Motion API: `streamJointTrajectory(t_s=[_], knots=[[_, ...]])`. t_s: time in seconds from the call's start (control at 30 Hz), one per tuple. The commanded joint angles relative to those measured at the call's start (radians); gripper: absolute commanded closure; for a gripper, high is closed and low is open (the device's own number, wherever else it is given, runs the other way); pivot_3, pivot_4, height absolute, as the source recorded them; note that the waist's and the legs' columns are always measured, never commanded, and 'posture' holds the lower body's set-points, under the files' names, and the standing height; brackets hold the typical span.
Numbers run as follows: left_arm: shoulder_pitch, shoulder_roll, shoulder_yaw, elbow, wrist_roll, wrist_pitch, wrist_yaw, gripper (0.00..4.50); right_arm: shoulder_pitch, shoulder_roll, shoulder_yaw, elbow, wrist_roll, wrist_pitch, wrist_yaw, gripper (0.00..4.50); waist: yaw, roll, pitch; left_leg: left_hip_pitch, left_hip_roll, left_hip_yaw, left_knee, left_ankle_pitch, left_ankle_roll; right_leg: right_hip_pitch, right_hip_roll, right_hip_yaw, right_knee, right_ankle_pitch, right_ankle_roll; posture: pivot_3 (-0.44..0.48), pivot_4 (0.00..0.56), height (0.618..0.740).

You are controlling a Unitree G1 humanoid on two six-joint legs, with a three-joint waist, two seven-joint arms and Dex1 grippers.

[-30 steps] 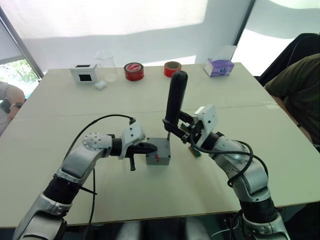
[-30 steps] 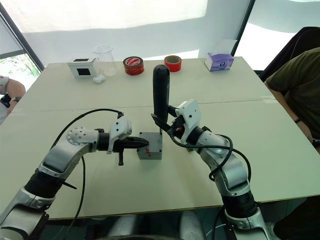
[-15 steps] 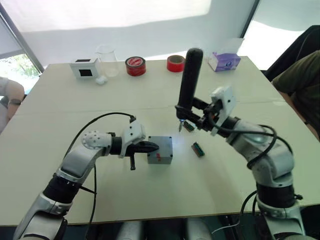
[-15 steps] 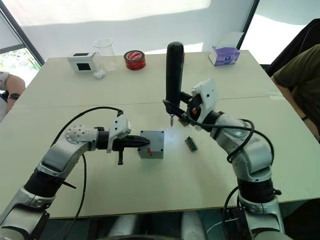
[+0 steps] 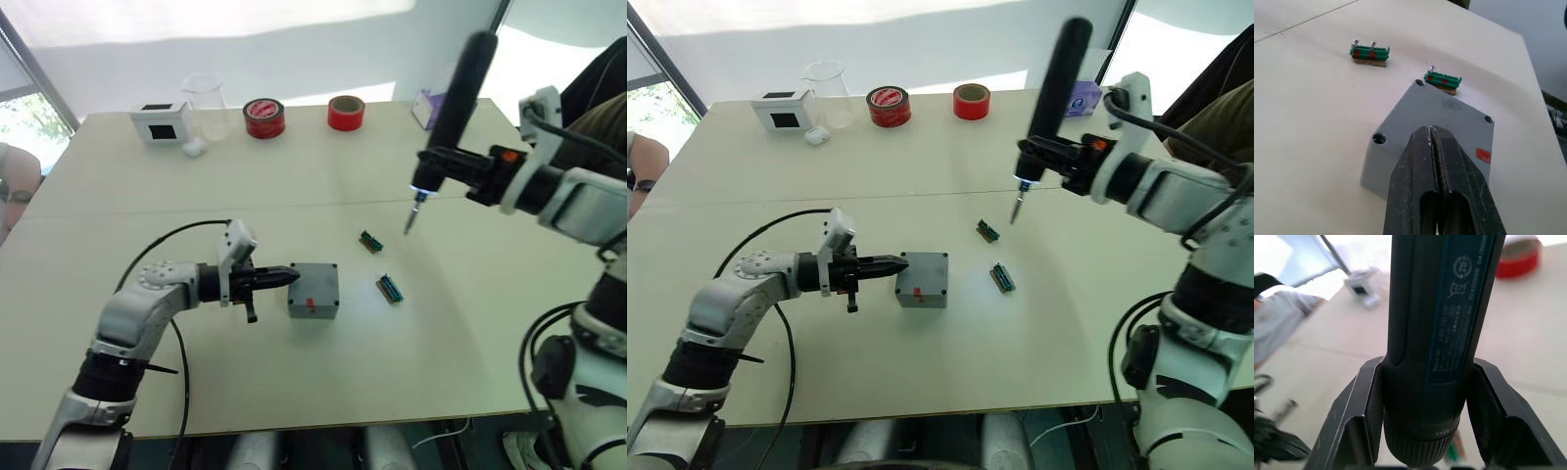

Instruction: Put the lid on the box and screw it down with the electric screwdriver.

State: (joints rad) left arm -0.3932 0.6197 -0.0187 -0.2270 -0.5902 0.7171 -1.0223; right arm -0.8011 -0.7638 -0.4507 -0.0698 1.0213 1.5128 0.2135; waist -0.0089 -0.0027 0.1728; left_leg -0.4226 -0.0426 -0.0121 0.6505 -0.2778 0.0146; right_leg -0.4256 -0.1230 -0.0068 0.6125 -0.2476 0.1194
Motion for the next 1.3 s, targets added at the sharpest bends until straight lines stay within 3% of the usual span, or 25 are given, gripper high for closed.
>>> streamJointTrajectory(t_s=[0.03,0.1,0.33,0.77,0.83,1.0,1.3], knots=[[-0.019,0.048,0.046,-0.1,-0.082,0.06,-0.018,4.5,-0.001,-0.137,0.075,0.09,-0.053,0.084,0.012,2.67,-0.002,0.0,0.0,-0.004,0.0,0.0,0.0,0.001,-0.002,-0.004,0.001,0.0,0.0,0.0,0.0,0.0,0.15,0.74],[-0.02,0.072,0.05,-0.133,-0.105,0.078,-0.025,4.5,0.014,-0.205,0.137,0.138,-0.038,0.102,0.067,2.67,-0.003,0.001,0.002,-0.004,0.0,0.002,-0.001,0.005,-0.007,-0.004,0.004,-0.001,0.0,0.0,0.001,0.0,0.15,0.74],[-0.023,0.111,0.036,-0.185,-0.157,0.103,-0.052,4.5,0.047,-0.349,0.374,0.319,-0.062,0.102,0.176,2.67,-0.003,0.002,0.008,-0.003,0.0,0.004,0.004,0.001,0.0,-0.003,0.005,0.0,0.001,0.002,0.004,0.0,0.15,0.74],[-0.03,0.159,0.006,-0.144,-0.115,0.067,-0.083,4.5,-0.04,-0.332,0.691,0.471,-0.361,-0.025,0.413,2.67,-0.004,0.002,0.009,-0.004,0.001,0.005,0.014,0.0,0.002,0.0,0.007,0.001,0.003,0.004,0.008,0.0,0.15,0.74],[-0.028,0.17,0.015,-0.109,-0.087,0.047,-0.074,4.5,-0.071,-0.323,0.761,0.493,-0.433,-0.083,0.457,1.66,-0.004,0.001,0.009,-0.004,0.001,0.005,0.016,0.0,0.002,0.001,0.007,0.001,0.003,0.005,0.01,0.0,0.15,0.74],[0.0,0.19,0.054,-0.1,-0.089,0.051,-0.057,4.5,-0.108,-0.324,0.803,0.504,-0.512,-0.129,0.545,0.07,-0.001,0.001,0.009,-0.003,0.0,0.005,0.017,0.0,0.002,0.002,0.007,0.001,0.003,0.007,0.01,0.0,0.15,0.74],[0.014,0.191,0.064,-0.052,-0.046,0.024,-0.02,4.5,-0.134,-0.348,0.689,0.297,-0.586,-0.296,0.601,0.07,-0.005,0.002,0.01,-0.003,0.001,0.005,0.016,0.0,0.001,0.0,0.007,0.001,0.005,0.007,0.01,0.0,0.15,0.74]])
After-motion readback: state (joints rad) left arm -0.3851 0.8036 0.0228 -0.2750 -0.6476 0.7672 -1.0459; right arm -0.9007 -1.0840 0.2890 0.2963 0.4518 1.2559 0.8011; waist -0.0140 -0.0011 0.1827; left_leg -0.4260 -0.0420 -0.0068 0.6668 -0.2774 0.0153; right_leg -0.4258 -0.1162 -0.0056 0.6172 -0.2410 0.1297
